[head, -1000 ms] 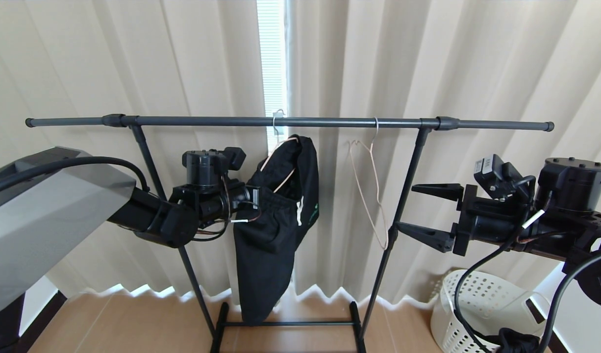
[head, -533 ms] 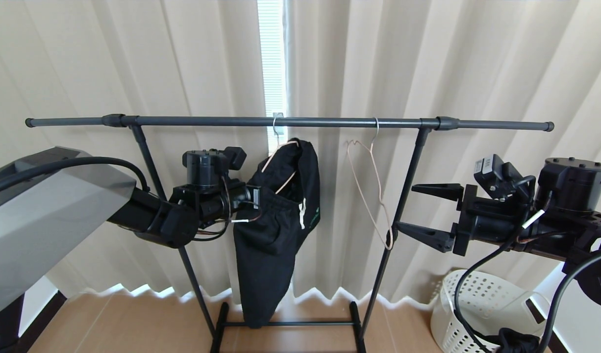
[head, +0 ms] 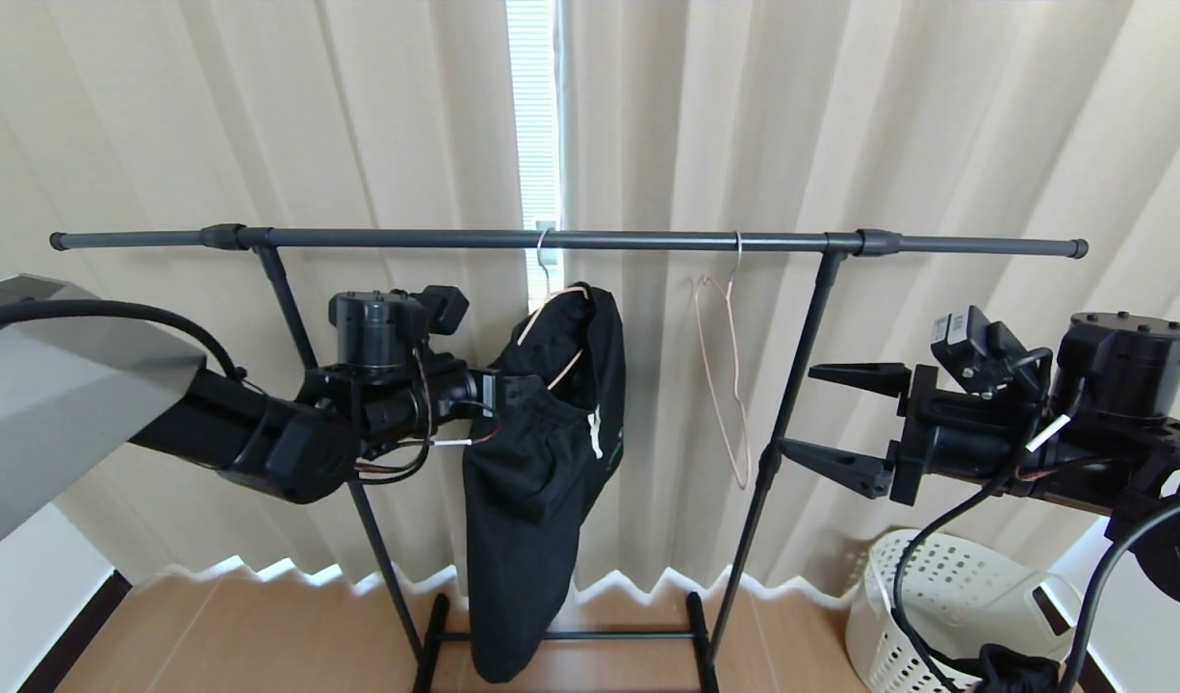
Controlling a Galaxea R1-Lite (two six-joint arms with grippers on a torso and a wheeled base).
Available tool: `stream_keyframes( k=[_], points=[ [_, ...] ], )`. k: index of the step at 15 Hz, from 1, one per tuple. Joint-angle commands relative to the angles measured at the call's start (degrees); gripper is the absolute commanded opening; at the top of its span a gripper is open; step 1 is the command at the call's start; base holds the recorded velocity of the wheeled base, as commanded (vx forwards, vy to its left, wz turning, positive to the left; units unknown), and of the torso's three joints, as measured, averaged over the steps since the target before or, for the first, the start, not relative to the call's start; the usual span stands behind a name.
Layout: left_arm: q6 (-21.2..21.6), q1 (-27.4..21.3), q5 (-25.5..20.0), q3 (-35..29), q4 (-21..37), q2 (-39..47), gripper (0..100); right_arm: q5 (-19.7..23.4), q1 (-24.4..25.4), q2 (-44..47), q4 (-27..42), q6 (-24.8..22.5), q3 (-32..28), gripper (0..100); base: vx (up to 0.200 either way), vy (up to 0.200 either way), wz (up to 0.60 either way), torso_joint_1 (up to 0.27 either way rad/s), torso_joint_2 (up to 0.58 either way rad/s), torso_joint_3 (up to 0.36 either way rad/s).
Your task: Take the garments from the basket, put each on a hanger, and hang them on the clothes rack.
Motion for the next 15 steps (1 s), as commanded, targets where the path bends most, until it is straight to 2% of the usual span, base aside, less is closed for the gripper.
stream_keyframes(
  k=[1,4,5,7,10,11,12,13,15],
  points=[
    [0.2,-0.4,1.1,9.8,0.0,-12.3,100,0.0,0.0,-0.4,-1.1,-0.1,1.1,100,0.0,0.0,0.0,0.0,0.0,0.0],
    [0.5,-0.7,1.4,23.6,-0.1,-29.4,100,0.0,0.0,-3.2,-7.2,-0.9,4.9,100,0.0,0.0,0.0,0.0,0.0,0.0],
    [0.5,-1.1,1.4,25.7,0.0,-32.2,100,0.0,0.0,-4.8,-8.5,-0.8,6.0,100,0.0,0.0,0.0,0.0,0.0,0.0],
    [0.5,-2.2,1.3,36.7,0.0,-45.3,100,0.0,-0.1,-14.6,-10.6,-0.9,10.5,100,0.0,0.0,0.0,0.0,0.0,0.0],
    [0.5,-4.0,1.1,51.0,-0.1,-60.6,100,0.0,-0.1,-28.6,-9.7,-0.3,16.1,100,0.0,0.0,0.0,0.0,0.0,0.0],
    [0.5,-4.0,1.0,53.4,0.0,-63.4,100,0.0,-0.1,-31.0,-9.5,0.1,17.7,100,0.0,0.0,0.0,0.0,0.0,0.0],
    [0.5,-4.0,1.0,57.3,0.0,-68.6,100,-0.2,-0.6,-35.3,-8.5,1.5,22.4,100,0.0,0.0,0.0,0.0,0.0,0.0],
    [0.5,-4.0,1.0,58.4,0.0,-69.9,100,-0.6,-0.6,-36.8,-7.9,2.1,24.1,100,0.0,0.0,0.0,0.0,0.0,0.0],
    [0.6,-4.0,0.7,62.8,0.0,-75.2,100,-3.3,-0.6,-41.0,-2.8,4.1,32.9,100,0.0,0.0,0.0,0.0,0.0,0.0]
  ],
)
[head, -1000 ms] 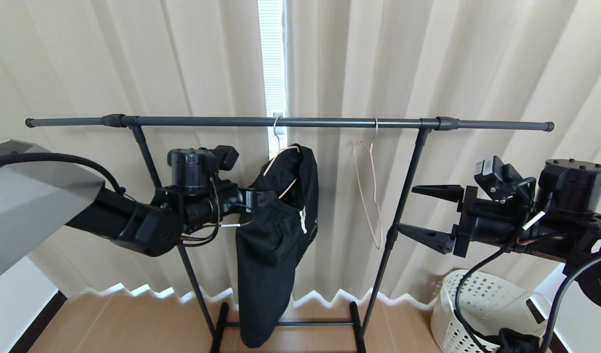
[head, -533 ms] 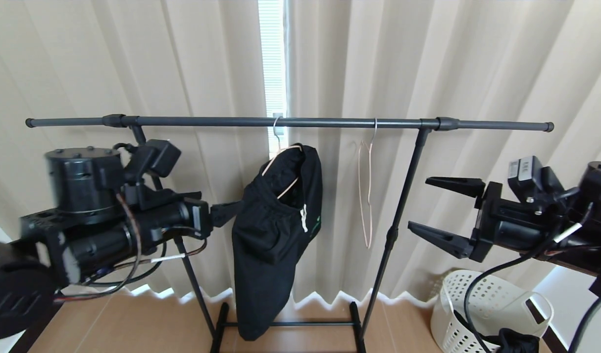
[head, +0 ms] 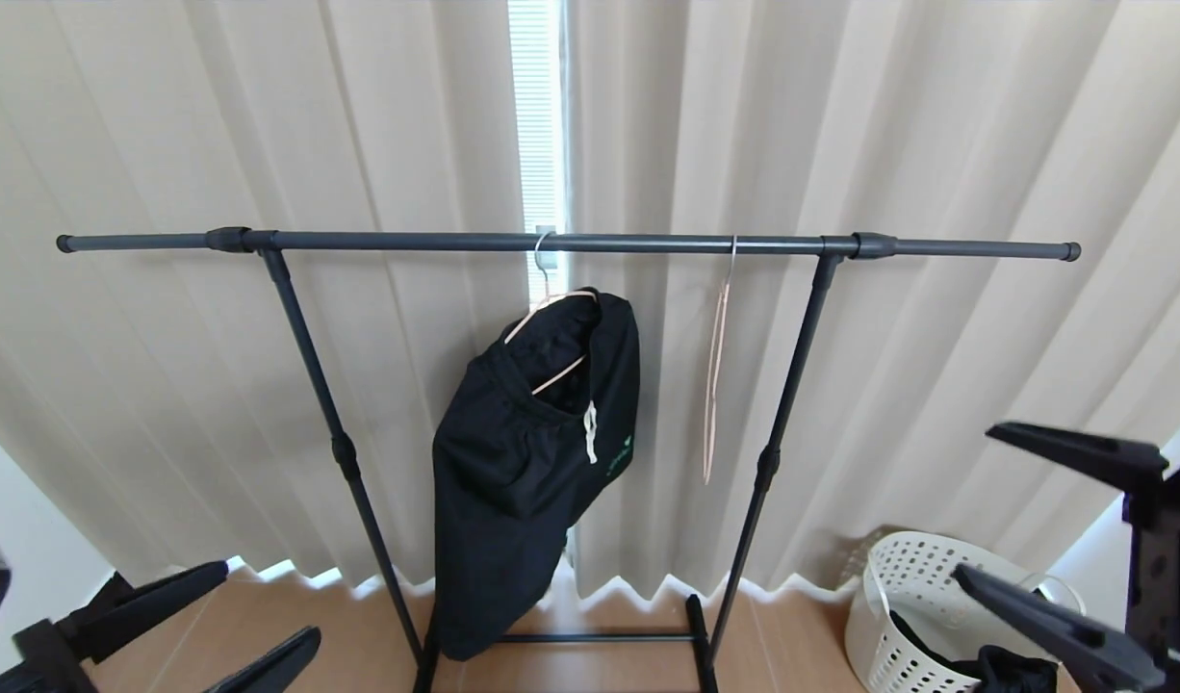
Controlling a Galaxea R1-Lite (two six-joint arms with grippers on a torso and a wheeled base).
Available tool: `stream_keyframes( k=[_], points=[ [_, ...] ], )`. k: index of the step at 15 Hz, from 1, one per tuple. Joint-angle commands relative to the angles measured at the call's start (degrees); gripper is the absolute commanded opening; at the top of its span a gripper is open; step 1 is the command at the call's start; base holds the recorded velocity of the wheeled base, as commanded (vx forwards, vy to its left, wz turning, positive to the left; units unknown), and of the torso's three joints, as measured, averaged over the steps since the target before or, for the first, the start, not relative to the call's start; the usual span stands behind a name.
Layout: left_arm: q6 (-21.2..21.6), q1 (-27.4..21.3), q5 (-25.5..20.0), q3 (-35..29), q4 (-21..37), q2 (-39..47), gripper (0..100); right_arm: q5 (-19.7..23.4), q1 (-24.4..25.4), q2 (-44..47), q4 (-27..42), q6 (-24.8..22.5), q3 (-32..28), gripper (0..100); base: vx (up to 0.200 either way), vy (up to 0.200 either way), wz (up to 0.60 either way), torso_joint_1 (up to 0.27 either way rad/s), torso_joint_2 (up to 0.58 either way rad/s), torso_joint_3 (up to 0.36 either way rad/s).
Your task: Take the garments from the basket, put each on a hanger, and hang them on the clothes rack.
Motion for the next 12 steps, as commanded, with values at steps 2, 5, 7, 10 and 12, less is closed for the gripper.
stream_keyframes(
  k=[2,5,7,10,12],
  points=[
    [-1.6,-0.3,-2.0,4.0,5.2,-12.7,100,-5.5,-0.2,-9.3,2.6,1.1,8.8,100,0.0,0.0,0.0,0.0,0.0,0.0],
    [-2.3,-0.9,-4.5,4.0,13.5,-20.4,100,-8.5,-0.4,-17.4,12.7,3.3,8.9,100,0.0,0.0,0.0,0.0,0.0,0.0],
    [-2.3,-1.3,-4.6,4.0,18.4,-24.7,100,-8.5,-0.3,-29.5,27.0,4.1,8.9,100,0.0,0.0,0.0,0.0,0.0,0.0],
    [-4.7,-3.0,-4.9,4.0,26.9,-30.6,100,-9.9,-0.4,-49.5,45.4,4.1,8.9,100,0.0,0.0,0.0,0.0,0.0,0.0],
    [-7.7,-6.1,-5.0,4.0,26.6,-32.4,100,-13.6,-0.4,-55.4,49.4,7.0,8.9,100,0.0,0.0,0.0,0.0,0.0,0.0]
  ],
)
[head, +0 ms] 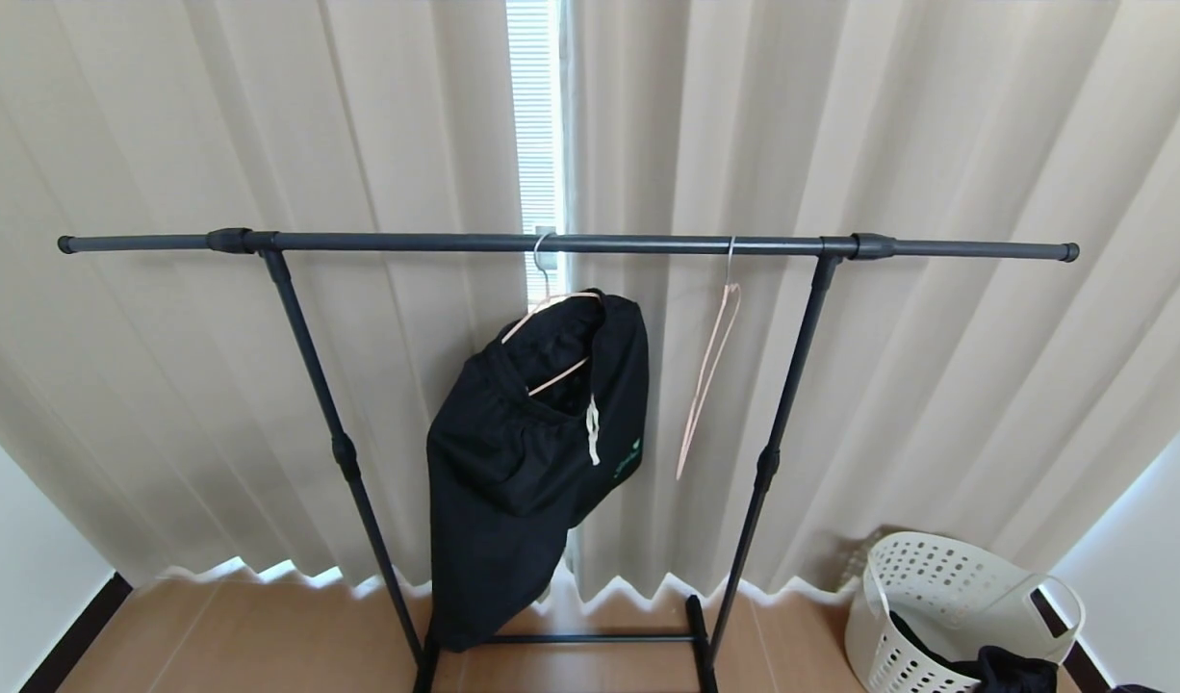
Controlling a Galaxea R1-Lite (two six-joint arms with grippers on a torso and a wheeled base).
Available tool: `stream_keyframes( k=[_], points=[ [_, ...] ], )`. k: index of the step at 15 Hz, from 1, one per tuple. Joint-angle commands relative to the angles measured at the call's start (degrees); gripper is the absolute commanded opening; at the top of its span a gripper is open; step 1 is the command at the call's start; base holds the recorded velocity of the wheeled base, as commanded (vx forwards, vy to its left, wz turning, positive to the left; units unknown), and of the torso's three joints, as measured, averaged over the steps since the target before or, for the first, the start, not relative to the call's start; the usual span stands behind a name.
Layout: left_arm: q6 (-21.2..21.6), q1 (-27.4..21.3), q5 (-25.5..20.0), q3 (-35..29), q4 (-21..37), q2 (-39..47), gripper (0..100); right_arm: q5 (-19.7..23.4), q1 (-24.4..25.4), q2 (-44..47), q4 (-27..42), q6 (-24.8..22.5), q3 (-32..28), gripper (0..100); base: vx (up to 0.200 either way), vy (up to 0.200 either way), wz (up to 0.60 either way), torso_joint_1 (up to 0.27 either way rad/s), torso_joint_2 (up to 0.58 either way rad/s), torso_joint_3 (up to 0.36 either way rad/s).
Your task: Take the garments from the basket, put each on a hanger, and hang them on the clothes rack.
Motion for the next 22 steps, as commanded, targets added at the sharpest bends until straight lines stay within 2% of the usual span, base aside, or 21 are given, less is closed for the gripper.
stream_keyframes(
  k=[1,2,3,4,5,7,8,10,13,14,15,16,17,18,22],
  points=[
    [-1.4,-3.2,-0.1,0.0,0.0,-3.9,100,-6.5,-0.1,-17.1,6.8,2.8,0.0,100,0.0,0.0,0.0,0.0,0.0,0.0],
    [-1.3,-3.2,-0.1,0.0,0.0,-4.2,100,-7.3,-0.1,-17.7,6.8,2.8,0.0,100,0.0,0.0,0.0,0.0,0.0,0.0],
    [-1.1,-2.8,0.0,0.0,0.0,-6.0,100,-16.3,-0.2,-19.5,7.3,2.8,0.0,100,0.0,0.0,0.0,0.0,0.0,0.0],
    [-0.9,-2.6,0.0,0.0,0.0,-6.8,100,-21.2,-0.3,-19.5,7.4,2.9,0.0,100,0.0,0.0,0.0,0.0,0.0,0.0],
    [-0.2,-2.3,0.1,0.0,0.0,-7.5,100,-23.0,-0.3,-19.5,7.4,3.0,0.0,100,0.0,0.0,0.0,0.0,0.0,0.0],
    [2.7,-0.8,0.9,0.0,0.1,-7.8,100,-23.0,-0.3,-19.4,7.5,3.1,0.0,100,0.0,0.0,0.0,0.0,0.0,0.0],
    [4.9,1.7,1.2,0.0,0.3,-7.7,100,-23.0,0.0,-19.4,7.5,3.1,0.0,100,0.0,0.0,0.0,0.0,0.0,0.0],
    [5.5,5.2,0.6,0.0,0.4,-7.0,100,-23.0,0.1,-19.4,7.5,3.1,0.0,100,0.0,0.0,0.0,0.0,0.0,0.0],
    [6.2,5.8,1.1,0.0,0.4,-7.1,100,-23.0,1.7,-19.3,7.5,3.1,0.0,100,0.0,0.0,0.0,0.0,0.0,0.0],
    [11.0,10.4,2.1,0.0,1.1,-7.2,100,-23.0,2.3,-19.4,7.5,3.1,0.0,100,0.0,0.0,0.0,0.0,0.0,0.0],
    [11.0,10.4,2.1,0.0,1.1,-7.2,100,-23.0,2.3,-19.4,7.5,3.1,0.0,100,0.0,0.0,0.0,0.0,0.0,0.0],
    [18.6,16.9,2.3,0.0,6.6,-12.0,100,-23.1,2.3,-19.4,7.4,3.1,0.0,100,0.0,0.0,0.0,0.0,0.0,0.0],
    [18.6,17.2,2.3,0.0,6.9,-12.6,100,-23.1,2.3,-19.4,7.5,3.1,0.0,100,0.0,0.0,0.0,0.0,0.0,0.0],
    [18.6,20.2,2.2,0.0,7.1,-16.3,100,-23.1,2.3,-19.4,7.5,3.1,0.0,100,0.0,0.0,0.0,0.0,0.0,0.0],
    [17.7,20.7,3.8,0.0,7.1,-16.5,100,-23.4,2.3,-19.3,7.2,3.4,0.0,100,0.0,0.0,0.0,0.0,0.0,0.0]
  ],
)
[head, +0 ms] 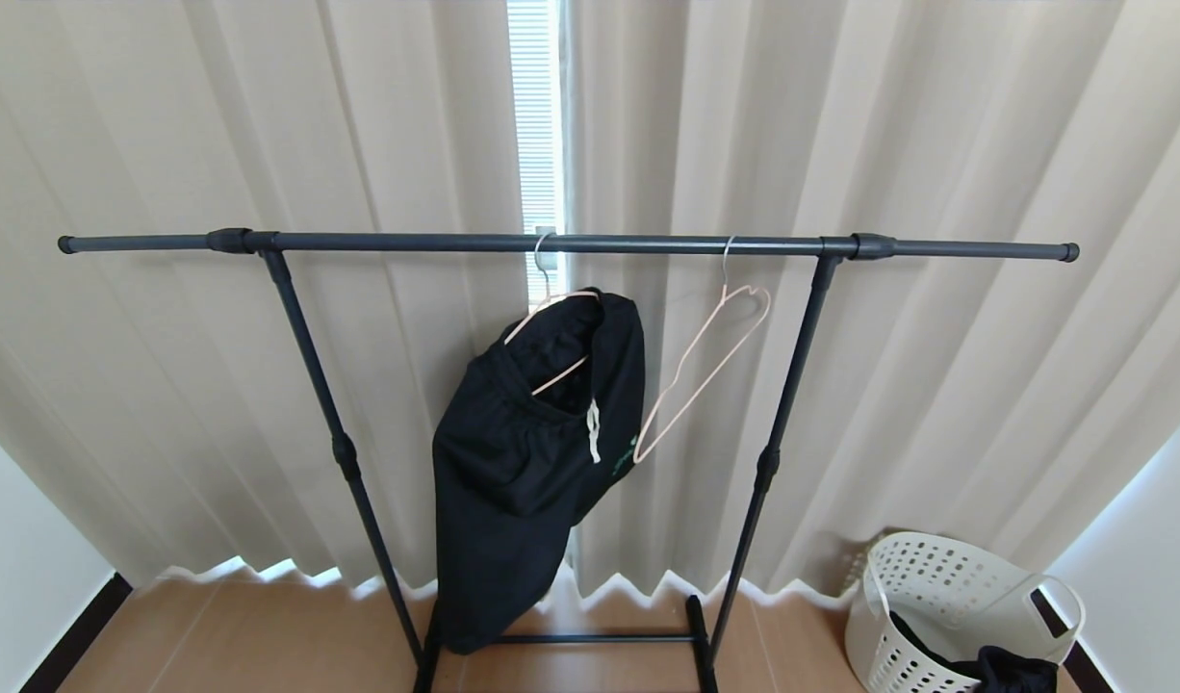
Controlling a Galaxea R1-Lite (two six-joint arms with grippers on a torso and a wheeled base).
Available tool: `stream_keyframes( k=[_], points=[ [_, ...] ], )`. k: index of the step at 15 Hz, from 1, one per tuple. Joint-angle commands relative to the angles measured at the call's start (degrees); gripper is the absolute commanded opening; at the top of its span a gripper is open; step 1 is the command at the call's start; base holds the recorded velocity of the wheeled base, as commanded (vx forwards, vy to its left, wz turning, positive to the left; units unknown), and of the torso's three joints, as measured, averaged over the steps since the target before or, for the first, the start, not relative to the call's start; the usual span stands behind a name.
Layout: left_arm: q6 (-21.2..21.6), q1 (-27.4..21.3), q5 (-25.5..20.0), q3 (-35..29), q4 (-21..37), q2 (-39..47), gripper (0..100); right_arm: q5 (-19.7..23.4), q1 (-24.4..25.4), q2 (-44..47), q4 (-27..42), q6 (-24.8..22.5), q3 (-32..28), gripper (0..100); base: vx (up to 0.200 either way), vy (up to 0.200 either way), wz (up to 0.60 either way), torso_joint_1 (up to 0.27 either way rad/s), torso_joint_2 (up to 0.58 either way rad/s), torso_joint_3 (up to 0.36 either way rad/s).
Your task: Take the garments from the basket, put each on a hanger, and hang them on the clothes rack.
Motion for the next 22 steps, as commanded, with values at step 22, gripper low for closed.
stream_keyframes(
  k=[22],
  points=[
    [-2.9,6.7,-3.8,0.0,0.0,-6.9,100,-0.9,-2.0,-0.6,0.1,3.4,0.0,100,0.0,0.0,0.0,-0.027,0.06,0.035]
  ],
)
